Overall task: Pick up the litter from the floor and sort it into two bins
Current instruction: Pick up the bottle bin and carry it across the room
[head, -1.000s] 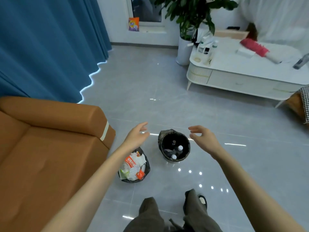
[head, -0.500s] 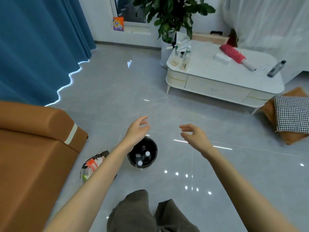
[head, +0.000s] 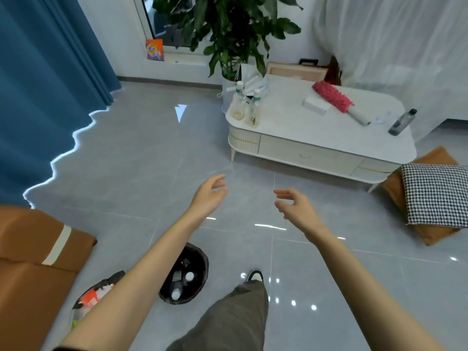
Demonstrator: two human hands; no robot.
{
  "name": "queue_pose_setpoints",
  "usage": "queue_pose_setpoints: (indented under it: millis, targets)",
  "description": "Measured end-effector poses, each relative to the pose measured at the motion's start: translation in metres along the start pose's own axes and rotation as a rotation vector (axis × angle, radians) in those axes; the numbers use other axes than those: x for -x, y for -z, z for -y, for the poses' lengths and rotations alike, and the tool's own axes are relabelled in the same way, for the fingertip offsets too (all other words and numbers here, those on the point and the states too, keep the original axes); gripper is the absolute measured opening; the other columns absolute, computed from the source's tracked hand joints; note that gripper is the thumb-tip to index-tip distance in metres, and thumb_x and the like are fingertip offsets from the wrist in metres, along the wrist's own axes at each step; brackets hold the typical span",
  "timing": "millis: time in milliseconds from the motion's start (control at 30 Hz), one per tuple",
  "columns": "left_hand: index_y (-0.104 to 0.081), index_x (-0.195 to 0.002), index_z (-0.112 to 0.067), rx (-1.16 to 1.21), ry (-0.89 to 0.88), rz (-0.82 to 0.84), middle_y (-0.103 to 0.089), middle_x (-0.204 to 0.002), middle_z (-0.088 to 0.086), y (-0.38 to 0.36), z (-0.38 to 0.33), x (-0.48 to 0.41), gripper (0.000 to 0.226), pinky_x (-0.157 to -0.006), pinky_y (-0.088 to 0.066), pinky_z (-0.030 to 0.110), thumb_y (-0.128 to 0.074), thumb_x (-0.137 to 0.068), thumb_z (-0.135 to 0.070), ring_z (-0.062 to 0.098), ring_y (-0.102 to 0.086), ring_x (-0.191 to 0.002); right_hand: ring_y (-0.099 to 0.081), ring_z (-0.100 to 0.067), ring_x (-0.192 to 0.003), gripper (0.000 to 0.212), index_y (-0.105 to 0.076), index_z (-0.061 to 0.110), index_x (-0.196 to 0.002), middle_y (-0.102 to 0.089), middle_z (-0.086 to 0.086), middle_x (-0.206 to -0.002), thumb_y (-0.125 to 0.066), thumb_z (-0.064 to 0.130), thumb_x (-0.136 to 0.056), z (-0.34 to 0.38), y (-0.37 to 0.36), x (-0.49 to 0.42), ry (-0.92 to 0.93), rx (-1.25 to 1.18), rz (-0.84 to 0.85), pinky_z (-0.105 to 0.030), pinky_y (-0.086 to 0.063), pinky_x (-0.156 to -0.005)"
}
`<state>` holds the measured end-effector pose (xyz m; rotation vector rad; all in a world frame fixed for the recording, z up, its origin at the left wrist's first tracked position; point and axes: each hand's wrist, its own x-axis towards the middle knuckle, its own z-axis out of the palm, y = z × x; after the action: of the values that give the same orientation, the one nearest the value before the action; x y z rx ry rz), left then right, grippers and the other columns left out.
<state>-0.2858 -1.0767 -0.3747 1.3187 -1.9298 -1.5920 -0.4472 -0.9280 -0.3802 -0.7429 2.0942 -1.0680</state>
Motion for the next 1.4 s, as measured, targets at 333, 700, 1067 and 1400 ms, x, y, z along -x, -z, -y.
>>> queue_pose_setpoints:
  millis: [333,700,1067,1400]
  targets:
    - [-0.049,-0.133,-0.016,0.023,0.060,0.041,-0.056,-0.129,0.008,-0.086,-0.083,-0.186,0.040,-0.091,-0.044,0.031,-0.051,-0.094,-0.010,0.014,-0.053,-0.107,-0.057,-0.018,-0.096,0.030,-0.059,0.020,-0.119,-0.058,0.001,-0.121,-0.054,0.012,-0.090,0.010,0.098,-0.178,-0.088,0.019,-0.001,-0.032,-0.047,-0.085]
    - [-0.049,-0.131,-0.015,0.075,0.163,-0.166,-0.057,-0.127,0.008,-0.112,-0.129,-0.369,0.038,-0.090,-0.043,0.030,-0.049,-0.094,-0.007,0.022,-0.054,-0.117,-0.057,-0.020,-0.108,0.030,-0.057,0.022,-0.117,-0.056,0.001,-0.123,-0.054,0.011,-0.089,0.032,0.142,-0.404,-0.039,0.052,0.179,-0.034,-0.048,-0.089]
    - [-0.041,-0.139,-0.019,-0.039,0.201,-0.293,-0.051,-0.132,0.004,-0.106,-0.184,-0.540,0.046,-0.088,-0.042,0.026,-0.048,-0.095,-0.013,0.016,-0.053,-0.106,-0.054,-0.022,-0.111,0.040,-0.048,0.023,-0.129,-0.044,-0.006,-0.133,-0.053,0.014,-0.091,0.098,0.158,-0.632,0.075,0.250,0.326,-0.022,-0.033,-0.088]
    - [-0.030,-0.146,-0.018,-0.205,0.159,-0.124,-0.038,-0.144,0.003,-0.070,-0.177,-0.742,0.056,-0.107,-0.031,0.027,-0.052,-0.094,-0.014,0.021,-0.035,-0.134,-0.050,-0.023,-0.118,0.047,-0.047,0.024,-0.130,-0.040,-0.005,-0.134,-0.062,0.013,-0.086,0.118,0.077,-0.783,0.044,0.376,0.370,-0.030,-0.042,-0.102]
